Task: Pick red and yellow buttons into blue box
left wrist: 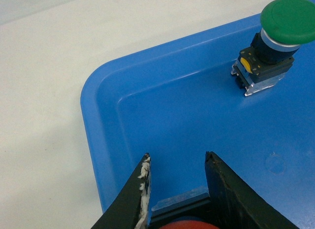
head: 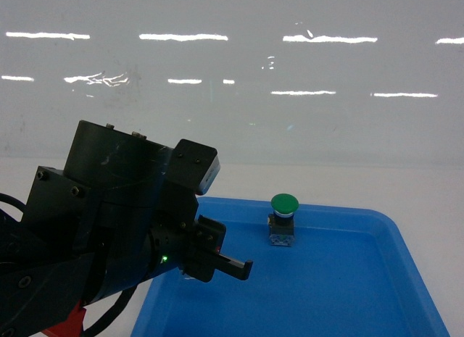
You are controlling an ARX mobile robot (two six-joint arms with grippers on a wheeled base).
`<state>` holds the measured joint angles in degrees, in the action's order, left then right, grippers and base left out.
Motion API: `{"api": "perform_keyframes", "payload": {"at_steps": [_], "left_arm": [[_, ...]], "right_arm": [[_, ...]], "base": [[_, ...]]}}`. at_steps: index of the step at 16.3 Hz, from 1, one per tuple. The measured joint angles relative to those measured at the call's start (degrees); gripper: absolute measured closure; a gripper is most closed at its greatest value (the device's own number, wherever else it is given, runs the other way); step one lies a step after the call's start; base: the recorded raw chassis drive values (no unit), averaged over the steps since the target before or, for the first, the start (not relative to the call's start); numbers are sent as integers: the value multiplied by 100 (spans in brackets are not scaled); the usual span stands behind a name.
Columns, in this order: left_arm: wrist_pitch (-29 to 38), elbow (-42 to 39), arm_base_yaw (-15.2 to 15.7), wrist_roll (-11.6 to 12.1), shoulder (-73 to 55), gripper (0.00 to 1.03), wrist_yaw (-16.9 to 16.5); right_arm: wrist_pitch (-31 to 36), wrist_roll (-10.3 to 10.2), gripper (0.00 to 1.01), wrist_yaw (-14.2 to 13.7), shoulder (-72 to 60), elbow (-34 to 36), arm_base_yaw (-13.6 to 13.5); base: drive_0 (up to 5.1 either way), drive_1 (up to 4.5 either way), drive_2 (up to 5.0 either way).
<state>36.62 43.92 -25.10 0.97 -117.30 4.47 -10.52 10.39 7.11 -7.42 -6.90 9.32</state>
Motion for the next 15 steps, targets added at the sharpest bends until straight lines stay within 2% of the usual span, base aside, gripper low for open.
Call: {"api": "perform_keyframes", "payload": {"at_steps": [3, 5, 7, 10, 12, 15], "left_arm": [[87, -55, -20, 92, 195, 74, 87], [424, -223, 70, 133, 682, 74, 90], [977, -459, 286, 232, 1329, 74, 81], [1666, -1178, 866, 409, 2374, 74, 291], [1768, -1685, 1147, 551, 2968, 74, 581], [1279, -2385, 1143, 734, 4083, 74, 826]], "right_arm": [[-2, 0, 74, 0, 0, 0, 0], [0, 0, 74, 0, 0, 0, 0], [-2, 0, 74, 0, 0, 0, 0], [-2, 0, 74, 0, 0, 0, 0], [0, 0, 74, 0, 0, 0, 0], [0, 0, 74, 0, 0, 0, 0]], "base": [[0, 0, 0], [0, 0, 0], [0, 0, 0], [0, 0, 0], [0, 0, 0], [0, 0, 0]]}}
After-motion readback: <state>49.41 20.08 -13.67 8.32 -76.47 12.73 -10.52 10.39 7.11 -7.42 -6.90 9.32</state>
